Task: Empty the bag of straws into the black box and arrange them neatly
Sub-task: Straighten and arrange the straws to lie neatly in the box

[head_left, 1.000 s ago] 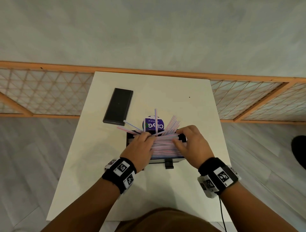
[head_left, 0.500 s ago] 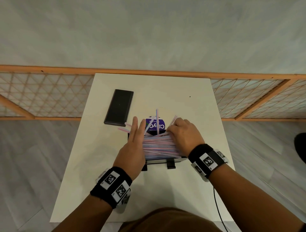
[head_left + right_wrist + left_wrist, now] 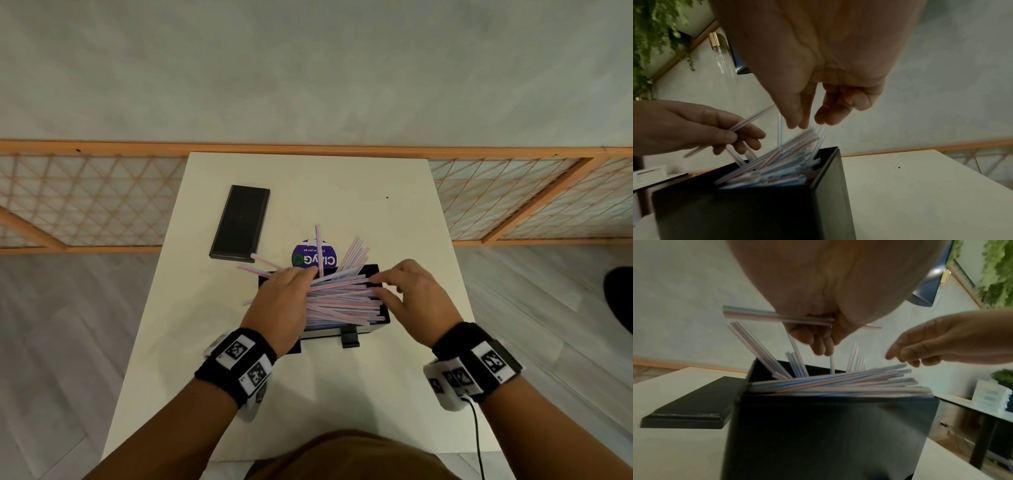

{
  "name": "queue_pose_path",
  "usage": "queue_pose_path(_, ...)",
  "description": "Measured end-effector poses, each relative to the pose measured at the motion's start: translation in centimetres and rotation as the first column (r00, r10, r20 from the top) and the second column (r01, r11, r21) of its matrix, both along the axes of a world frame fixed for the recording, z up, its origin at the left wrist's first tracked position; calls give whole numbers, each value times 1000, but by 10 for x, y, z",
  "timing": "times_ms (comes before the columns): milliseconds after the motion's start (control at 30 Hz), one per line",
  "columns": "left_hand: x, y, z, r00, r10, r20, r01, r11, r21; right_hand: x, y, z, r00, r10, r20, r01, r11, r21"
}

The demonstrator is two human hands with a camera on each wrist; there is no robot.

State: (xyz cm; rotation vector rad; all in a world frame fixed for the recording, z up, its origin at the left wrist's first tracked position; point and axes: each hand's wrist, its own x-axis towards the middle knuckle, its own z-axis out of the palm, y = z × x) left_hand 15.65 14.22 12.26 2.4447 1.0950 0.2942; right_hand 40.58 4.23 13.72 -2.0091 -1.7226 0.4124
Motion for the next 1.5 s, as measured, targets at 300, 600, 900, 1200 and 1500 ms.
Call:
queue_pose_path(300,10,-10,-23,991,-118,-67,112,990,-91,-1,60,3,955,-204,-214,163,967,-196)
queue_pose_path(600,5,-13,-37,993,-105,-51,102,993,-56,-17,97,-17,938,-162,-305,91,968,-236)
queue_pose_path(900,9,-5,-40,990,-114,-80,108,992,-72,-10,85,-21,898,-245,-366,166,958,-234)
queue_pose_path(1200,4,-2,-47,992,-106,-72,99,991,-85,16,66,27,883,-318,-346,252,941,-224)
queue_pose_path(1500,-7,-2,-43,992,125,33,-110,952,-285,43,34,76,652,-323,-686,259,945,-199)
